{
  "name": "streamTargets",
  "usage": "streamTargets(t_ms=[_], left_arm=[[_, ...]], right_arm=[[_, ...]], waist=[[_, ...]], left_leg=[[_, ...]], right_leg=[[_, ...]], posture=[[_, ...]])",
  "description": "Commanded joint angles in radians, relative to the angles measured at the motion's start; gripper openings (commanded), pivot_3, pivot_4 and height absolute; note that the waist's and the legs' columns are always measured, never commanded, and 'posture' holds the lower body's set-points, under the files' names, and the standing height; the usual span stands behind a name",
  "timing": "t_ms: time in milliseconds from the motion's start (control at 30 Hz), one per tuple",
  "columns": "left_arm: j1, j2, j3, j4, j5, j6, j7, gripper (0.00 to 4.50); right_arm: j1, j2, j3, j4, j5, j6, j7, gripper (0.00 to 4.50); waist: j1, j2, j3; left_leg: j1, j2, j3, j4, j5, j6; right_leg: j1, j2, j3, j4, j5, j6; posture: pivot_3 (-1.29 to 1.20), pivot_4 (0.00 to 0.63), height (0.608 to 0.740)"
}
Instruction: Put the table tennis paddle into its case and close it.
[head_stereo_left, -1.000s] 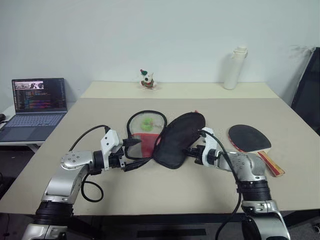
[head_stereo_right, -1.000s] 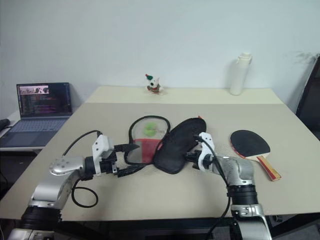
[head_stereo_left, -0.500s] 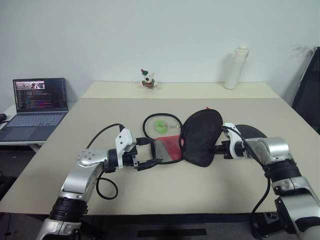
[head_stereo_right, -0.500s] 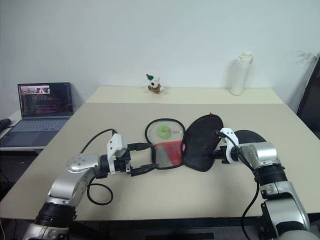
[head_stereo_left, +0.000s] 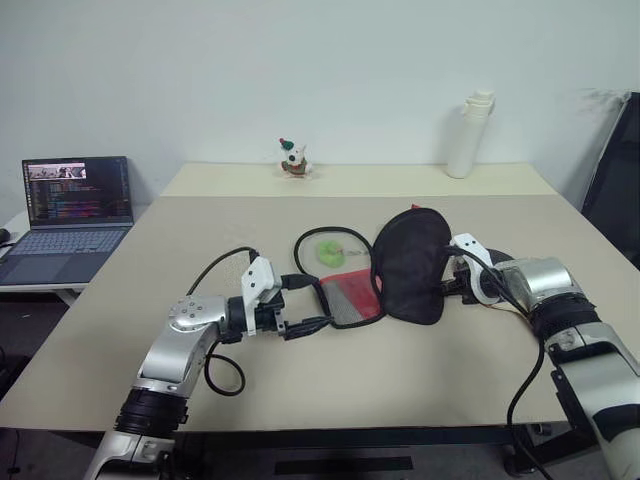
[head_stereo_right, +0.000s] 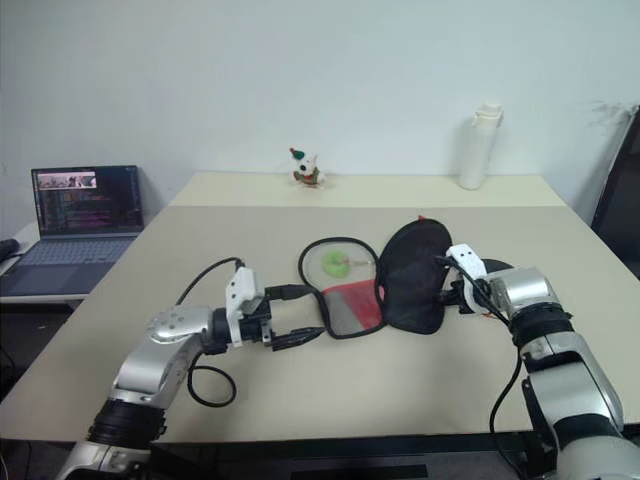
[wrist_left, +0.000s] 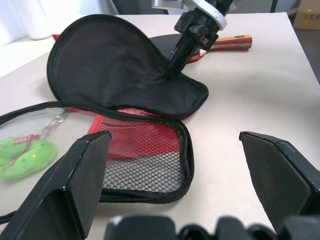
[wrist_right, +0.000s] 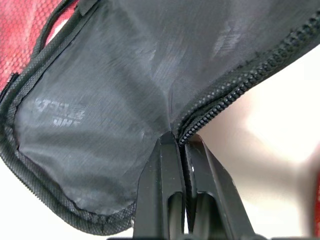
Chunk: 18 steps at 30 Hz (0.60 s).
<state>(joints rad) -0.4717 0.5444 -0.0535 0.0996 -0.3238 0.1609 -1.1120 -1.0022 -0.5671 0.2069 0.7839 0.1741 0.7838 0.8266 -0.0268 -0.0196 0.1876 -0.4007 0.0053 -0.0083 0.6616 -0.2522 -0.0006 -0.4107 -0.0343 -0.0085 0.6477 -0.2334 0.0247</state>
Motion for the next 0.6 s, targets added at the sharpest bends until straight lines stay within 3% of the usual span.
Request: streamTargets(t_ms=[33, 267, 500, 600], left_arm=[[-0.02, -0.006, 0.004, -0.002, 0.002, -0.027, 0.001, 4.5], [-0.02, -0.011, 0.0, -0.006, 0.001, -0.033, 0.008, 4.5], [-0.024, -0.013, 0.007, -0.025, -0.009, -0.019, 0.01, 4.5], [-0.037, -0.02, 0.001, -0.024, -0.014, -0.013, 0.002, 4.5]], right_arm=[[-0.045, -0.006, -0.033, 0.034, -0.041, -0.08, -0.021, 1.31], [-0.061, -0.05, -0.074, 0.066, -0.083, -0.21, -0.038, 3.65], [0.114, -0.176, -0.23, -0.229, 0.007, -0.144, 0.017, 3.65], [0.236, -0.23, -0.295, -0.34, 0.027, -0.113, 0.006, 4.26]], waist=[[0.0, 0.0, 0.0], [0.0, 0.0, 0.0], [0.003, 0.001, 0.0], [0.017, 0.001, 0.0]], left_leg=[[0.0, 0.0, 0.0, 0.0, 0.0, 0.0], [0.0, 0.0, 0.0, 0.0, 0.0, 0.0], [0.0, 0.0, -0.001, -0.001, 0.0, 0.0], [-0.001, -0.001, -0.002, -0.001, 0.0, 0.0]], right_leg=[[0.0, 0.0, 0.0, 0.0, 0.0, 0.0], [0.0, 0.0, 0.0, 0.0, 0.0, 0.0], [0.0, -0.001, -0.001, 0.0, 0.0, 0.0], [0.001, -0.001, -0.001, -0.001, 0.0, 0.0]], posture=[[0.0, 0.15, 0.74], [0.0, 0.15, 0.74], [0.0, 0.15, 0.74], [0.0, 0.15, 0.74]])
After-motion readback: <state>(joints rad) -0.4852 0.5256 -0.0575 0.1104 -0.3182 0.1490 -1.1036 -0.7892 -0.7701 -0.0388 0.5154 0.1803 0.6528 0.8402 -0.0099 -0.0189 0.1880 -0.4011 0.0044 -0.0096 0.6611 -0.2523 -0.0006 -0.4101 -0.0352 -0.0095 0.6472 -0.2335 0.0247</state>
